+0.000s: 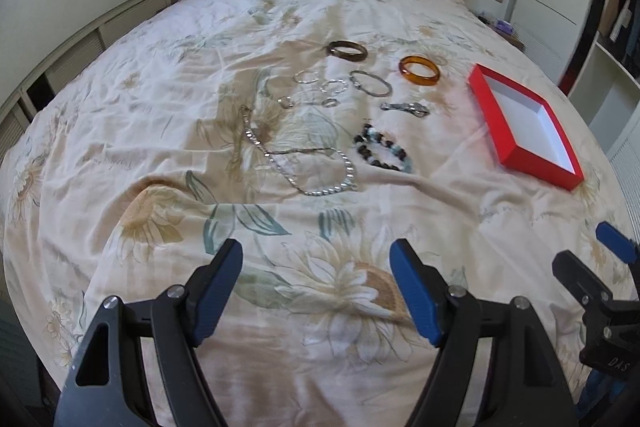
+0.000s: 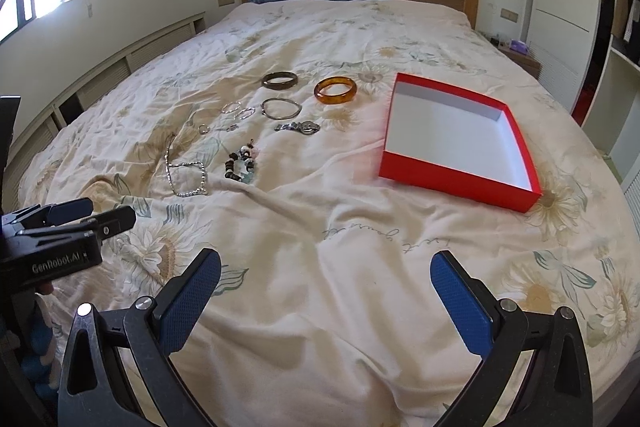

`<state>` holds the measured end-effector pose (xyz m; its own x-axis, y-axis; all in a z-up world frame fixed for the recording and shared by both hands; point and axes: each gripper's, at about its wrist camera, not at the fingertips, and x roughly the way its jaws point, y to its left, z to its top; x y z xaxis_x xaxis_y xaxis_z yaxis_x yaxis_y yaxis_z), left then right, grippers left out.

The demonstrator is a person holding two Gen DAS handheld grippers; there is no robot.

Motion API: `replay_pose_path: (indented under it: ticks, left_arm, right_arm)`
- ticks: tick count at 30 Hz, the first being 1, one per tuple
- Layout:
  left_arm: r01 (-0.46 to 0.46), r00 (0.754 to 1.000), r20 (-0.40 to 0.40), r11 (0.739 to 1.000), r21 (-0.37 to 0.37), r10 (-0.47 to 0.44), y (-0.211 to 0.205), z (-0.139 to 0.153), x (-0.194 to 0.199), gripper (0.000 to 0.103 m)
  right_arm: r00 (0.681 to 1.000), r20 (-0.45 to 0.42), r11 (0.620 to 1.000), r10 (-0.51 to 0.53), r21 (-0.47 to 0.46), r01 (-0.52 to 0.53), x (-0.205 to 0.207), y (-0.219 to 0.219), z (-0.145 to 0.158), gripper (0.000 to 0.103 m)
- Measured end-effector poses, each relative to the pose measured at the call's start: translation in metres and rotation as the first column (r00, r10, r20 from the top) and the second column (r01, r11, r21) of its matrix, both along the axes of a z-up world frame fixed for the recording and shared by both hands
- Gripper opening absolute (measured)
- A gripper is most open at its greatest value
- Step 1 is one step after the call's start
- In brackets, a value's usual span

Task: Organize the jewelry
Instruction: 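Move both tools toward the jewelry on the duvet, then grasp the silver chain necklace with the left tool while the right tool grasps the bead bracelet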

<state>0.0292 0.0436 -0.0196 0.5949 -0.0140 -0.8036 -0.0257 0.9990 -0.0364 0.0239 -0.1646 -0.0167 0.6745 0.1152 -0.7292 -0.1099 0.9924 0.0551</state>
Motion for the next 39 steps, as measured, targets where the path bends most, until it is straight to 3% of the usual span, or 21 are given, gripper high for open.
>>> replay_pose_path:
  ticks: [6,14,16,23,28,31,35,39]
  left_arm:
    - [-0.079,0.996,-0.035,0.994,-0.073,0.077,0.026,-0.009,0.017,0.075]
    - [-0.141,0.989,-0.059,0.977,-0.158,0.133,0.047,-0.018,0.056,0.071]
    - [-0.161,0.986,-0.066,0.970,-0.181,0.152,0.052,-0.021,0.071,0.067]
    - [-0.242,0.966,-0.148,0.939,-0.245,0.210,0.077,-0.053,0.122,0.039]
    - [-0.271,0.957,-0.182,0.922,-0.277,0.227,0.086,-0.070,0.145,0.033]
    - [-0.274,0.955,-0.196,0.915,-0.295,0.223,0.090,-0.079,0.156,0.024]
    - [-0.273,0.954,-0.207,0.917,-0.290,0.218,0.091,-0.089,0.162,0.014]
    - [-0.274,0.954,-0.208,0.909,-0.313,0.216,0.097,-0.094,0.163,0.011]
  right_arm:
    - [0.999,-0.019,0.999,0.034,0.025,-0.034,0.018,0.001,-0.006,0.101]
    - [0.985,-0.062,0.984,0.158,0.095,-0.152,0.054,0.017,-0.015,0.081]
    - [0.979,-0.075,0.976,0.190,0.120,-0.181,0.063,0.022,-0.017,0.072]
    - [0.957,-0.101,0.954,0.274,0.153,-0.257,0.101,0.039,-0.024,0.060]
    - [0.934,-0.126,0.931,0.335,0.193,-0.309,0.135,0.054,-0.035,0.046]
    - [0.918,-0.134,0.915,0.374,0.213,-0.342,0.154,0.067,-0.041,0.040]
    - [0.896,-0.148,0.895,0.420,0.231,-0.381,0.179,0.085,-0.051,0.035]
    - [0.881,-0.184,0.890,0.437,0.234,-0.392,0.199,0.096,-0.065,0.032]
